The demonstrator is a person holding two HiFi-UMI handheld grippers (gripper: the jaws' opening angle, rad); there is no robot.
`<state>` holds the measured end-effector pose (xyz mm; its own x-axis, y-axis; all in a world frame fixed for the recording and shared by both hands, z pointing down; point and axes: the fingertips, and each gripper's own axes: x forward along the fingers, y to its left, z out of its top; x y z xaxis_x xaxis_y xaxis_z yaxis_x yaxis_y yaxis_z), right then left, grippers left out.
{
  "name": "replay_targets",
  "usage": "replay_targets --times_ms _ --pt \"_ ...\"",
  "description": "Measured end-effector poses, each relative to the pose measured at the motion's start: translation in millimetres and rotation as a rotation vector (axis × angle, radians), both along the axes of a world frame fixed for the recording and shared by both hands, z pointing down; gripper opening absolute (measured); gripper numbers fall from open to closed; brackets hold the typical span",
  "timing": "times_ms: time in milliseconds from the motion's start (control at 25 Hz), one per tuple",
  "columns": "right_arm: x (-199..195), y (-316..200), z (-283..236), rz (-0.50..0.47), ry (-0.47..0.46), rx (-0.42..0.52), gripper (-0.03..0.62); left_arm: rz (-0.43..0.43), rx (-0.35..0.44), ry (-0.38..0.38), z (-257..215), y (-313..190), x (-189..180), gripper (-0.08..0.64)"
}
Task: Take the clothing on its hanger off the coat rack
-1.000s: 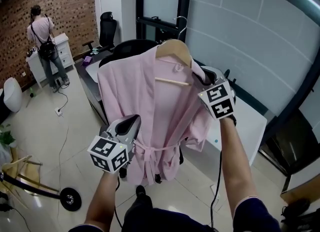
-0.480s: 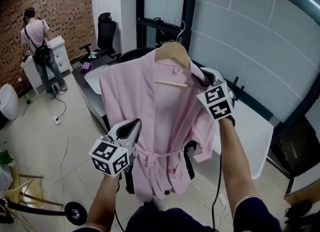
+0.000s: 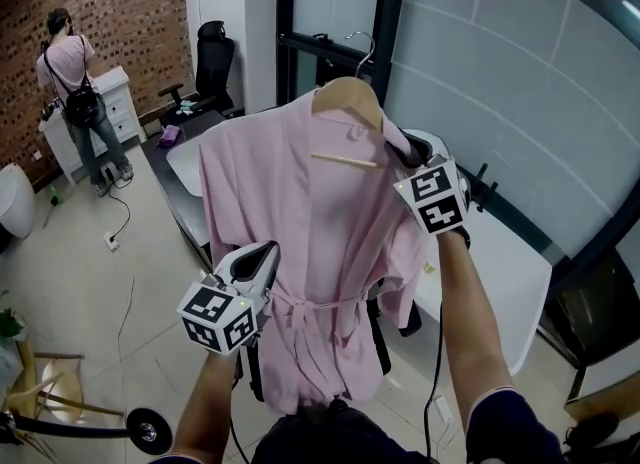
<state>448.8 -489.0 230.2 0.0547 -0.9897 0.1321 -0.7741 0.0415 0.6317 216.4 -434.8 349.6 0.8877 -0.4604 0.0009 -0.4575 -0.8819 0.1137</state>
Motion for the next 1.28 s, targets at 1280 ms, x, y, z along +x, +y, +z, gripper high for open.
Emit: replay_targets --times_ms 1280 --pt "-52.9 26.2 223.7 -0.13 -0.041 -0.307 0.081 -0.188 -0.273 -0.113 122.3 26.2 -42.2 0.011"
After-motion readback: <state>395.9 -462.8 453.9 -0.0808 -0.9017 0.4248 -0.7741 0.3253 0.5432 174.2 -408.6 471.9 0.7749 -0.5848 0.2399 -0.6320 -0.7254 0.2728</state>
